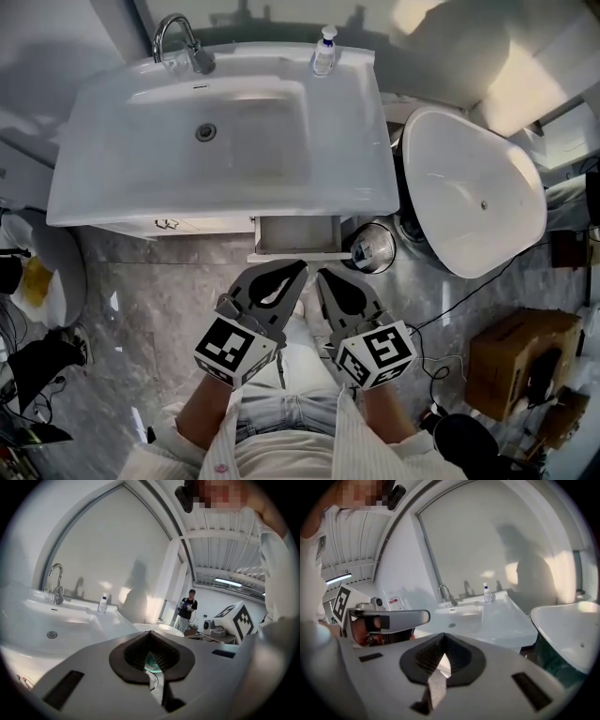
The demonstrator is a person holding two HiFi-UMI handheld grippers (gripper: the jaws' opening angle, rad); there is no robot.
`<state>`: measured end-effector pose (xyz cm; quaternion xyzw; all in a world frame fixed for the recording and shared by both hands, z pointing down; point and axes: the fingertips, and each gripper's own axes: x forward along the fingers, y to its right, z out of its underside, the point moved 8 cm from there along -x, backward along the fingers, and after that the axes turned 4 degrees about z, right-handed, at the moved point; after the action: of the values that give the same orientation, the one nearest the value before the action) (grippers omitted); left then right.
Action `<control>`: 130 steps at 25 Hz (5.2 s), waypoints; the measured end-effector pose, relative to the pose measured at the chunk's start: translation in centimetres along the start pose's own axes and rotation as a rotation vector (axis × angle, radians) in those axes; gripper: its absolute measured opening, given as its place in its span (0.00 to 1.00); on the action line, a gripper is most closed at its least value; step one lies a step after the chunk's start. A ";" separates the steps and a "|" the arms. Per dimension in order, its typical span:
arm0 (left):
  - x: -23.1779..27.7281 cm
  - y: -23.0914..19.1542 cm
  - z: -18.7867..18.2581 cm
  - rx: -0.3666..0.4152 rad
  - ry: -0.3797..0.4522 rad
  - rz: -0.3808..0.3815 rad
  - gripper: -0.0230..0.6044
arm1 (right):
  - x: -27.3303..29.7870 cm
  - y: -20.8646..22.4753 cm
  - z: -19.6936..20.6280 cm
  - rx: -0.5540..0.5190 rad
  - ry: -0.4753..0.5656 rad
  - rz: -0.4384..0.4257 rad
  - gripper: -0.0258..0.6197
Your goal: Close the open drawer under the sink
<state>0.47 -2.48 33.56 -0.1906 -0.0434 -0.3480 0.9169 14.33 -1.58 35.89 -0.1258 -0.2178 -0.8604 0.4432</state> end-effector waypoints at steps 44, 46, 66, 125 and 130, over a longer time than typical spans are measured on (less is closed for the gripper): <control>5.1 -7.1 24.7 -0.164 -0.241 -0.204 0.06 | 9.9 9.0 21.1 0.092 -0.235 0.087 0.05; 5.0 -7.2 25.4 -0.176 -0.252 -0.205 0.06 | 10.2 9.1 21.7 0.093 -0.245 0.084 0.05; 6.3 -9.7 28.6 -0.154 -0.274 -0.291 0.06 | 12.3 10.5 24.8 0.089 -0.210 0.075 0.06; 10.3 -15.7 25.1 -0.020 -0.261 -0.266 0.06 | 17.6 13.0 19.9 -0.023 -0.101 0.136 0.05; 10.8 -16.4 24.0 -0.011 -0.252 -0.272 0.06 | 18.3 13.2 18.8 -0.025 -0.083 0.141 0.05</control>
<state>-0.86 -11.27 63.25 -0.2302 -0.1812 -0.4422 0.8477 15.03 -12.16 63.32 -0.1820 -0.2158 -0.8236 0.4918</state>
